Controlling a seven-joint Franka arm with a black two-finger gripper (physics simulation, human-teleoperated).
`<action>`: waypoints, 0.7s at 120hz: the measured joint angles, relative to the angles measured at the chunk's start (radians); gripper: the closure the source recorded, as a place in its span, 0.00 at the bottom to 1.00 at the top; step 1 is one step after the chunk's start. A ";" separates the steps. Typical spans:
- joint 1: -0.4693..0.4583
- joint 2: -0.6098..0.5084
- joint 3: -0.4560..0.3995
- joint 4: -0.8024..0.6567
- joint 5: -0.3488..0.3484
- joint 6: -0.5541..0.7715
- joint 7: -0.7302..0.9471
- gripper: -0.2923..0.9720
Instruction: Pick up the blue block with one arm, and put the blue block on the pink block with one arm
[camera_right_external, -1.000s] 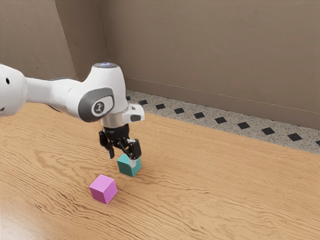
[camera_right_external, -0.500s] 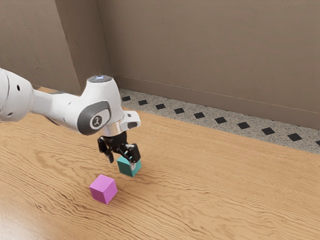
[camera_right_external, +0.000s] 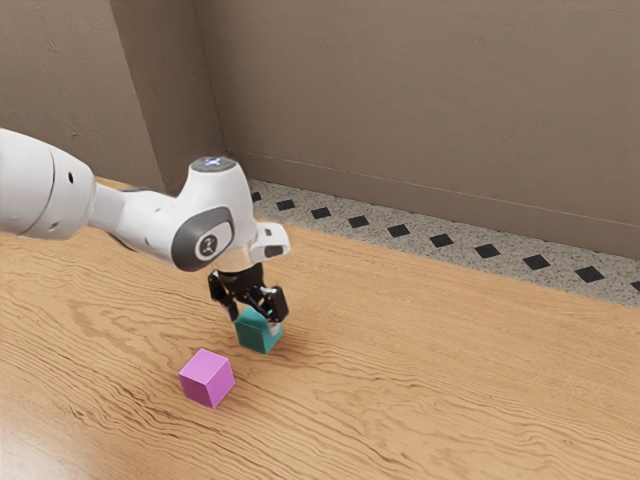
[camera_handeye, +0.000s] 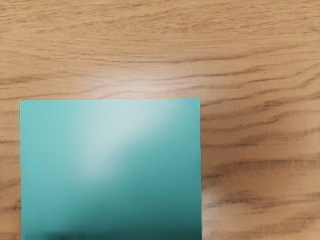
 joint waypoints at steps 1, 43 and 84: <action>0.000 0.001 0.001 0.000 0.000 0.000 0.001 0.23; 0.001 0.075 0.022 0.066 -0.001 -0.003 0.027 0.23; 0.002 0.098 0.041 0.070 -0.002 -0.041 0.072 0.27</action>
